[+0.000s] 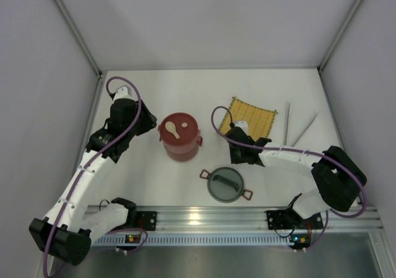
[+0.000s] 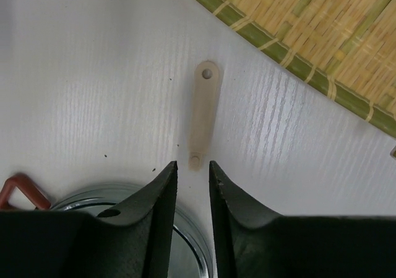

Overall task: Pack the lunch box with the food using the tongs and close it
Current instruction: Pick up the utensils from the center of the board.

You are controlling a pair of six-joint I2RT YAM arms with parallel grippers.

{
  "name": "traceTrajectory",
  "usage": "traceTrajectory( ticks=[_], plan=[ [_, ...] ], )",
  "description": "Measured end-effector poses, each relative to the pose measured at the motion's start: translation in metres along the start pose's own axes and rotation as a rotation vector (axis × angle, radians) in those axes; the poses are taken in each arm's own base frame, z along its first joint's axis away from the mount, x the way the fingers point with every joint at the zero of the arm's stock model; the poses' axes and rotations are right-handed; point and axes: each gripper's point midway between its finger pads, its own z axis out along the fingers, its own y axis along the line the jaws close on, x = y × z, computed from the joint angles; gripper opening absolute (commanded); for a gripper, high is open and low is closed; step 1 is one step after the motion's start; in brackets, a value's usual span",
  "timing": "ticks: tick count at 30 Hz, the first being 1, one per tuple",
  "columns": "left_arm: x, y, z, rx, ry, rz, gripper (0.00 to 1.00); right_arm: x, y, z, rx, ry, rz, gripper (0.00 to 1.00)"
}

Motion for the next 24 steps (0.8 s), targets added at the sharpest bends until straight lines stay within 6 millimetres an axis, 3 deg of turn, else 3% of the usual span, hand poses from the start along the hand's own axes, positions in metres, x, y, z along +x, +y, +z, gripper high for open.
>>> traceTrajectory(
  ticks=[3, 12, 24],
  plan=[
    [0.000, 0.000, 0.000, 0.000, 0.000, 0.000, 0.49, -0.002, 0.000, 0.002, 0.007, 0.000, -0.002, 0.33],
    [0.000, 0.000, 0.000, -0.001, 0.000, 0.001, 0.49, -0.027, 0.014, 0.015, 0.033, -0.022, -0.002, 0.33],
    [0.001, 0.001, 0.000, -0.003, 0.004, 0.002, 0.49, -0.026, 0.009, 0.018, 0.065, -0.020, -0.007, 0.33]
  ],
)
